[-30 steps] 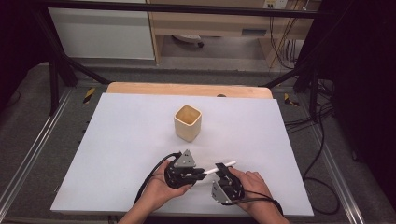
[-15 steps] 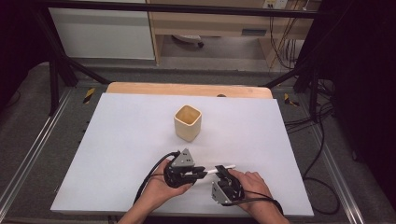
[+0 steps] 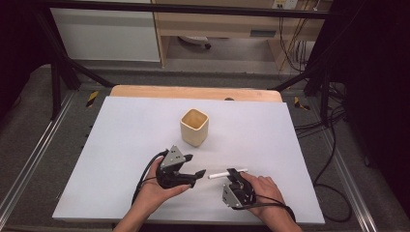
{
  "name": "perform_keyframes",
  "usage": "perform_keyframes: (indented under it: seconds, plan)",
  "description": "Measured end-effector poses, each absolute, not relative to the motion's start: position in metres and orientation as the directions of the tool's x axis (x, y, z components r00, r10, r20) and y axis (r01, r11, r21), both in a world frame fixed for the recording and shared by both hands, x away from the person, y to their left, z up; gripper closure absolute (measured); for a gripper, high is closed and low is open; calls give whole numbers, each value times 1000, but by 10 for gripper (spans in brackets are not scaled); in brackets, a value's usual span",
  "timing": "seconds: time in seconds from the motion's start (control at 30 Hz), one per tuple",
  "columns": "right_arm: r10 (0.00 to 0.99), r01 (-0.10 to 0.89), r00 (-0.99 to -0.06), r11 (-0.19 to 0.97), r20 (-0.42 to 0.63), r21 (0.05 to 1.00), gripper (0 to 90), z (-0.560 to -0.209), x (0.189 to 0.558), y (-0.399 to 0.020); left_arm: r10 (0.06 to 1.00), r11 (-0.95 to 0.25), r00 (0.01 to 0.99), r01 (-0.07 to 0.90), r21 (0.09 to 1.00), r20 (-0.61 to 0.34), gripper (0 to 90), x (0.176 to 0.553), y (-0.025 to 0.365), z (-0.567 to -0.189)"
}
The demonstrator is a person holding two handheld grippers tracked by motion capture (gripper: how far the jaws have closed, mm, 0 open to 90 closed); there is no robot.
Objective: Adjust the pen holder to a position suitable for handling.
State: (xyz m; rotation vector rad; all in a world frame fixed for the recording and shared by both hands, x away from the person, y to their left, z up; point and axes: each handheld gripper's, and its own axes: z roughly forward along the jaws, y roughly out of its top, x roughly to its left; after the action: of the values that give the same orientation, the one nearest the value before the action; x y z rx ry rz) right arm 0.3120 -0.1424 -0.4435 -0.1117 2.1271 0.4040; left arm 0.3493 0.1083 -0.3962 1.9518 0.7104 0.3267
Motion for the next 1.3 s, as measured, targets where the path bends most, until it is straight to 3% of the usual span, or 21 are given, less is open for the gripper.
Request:
perform_keyframes:
  seconds: [0.3, 0.6, 1.0, 1.3]
  plan:
    - [117, -198, -549, 944, -828, 265, 786, -443, 314, -146, 708, -278, 705, 343, 897, -50, 117, 349, 140, -394]
    - [163, -163, -536, 943, -828, 291, 786, -443, 316, -152, 781, -244, 624, 352, 904, -32, 91, 346, 165, -395]
    - [197, -159, -529, 932, -825, 325, 786, -438, 317, -150, 817, -209, 575, 344, 916, -30, 72, 322, 207, -397]
    - [239, -162, -551, 909, -799, 384, 786, -426, 324, -144, 829, -193, 558, 347, 918, -37, 66, 323, 214, -400]
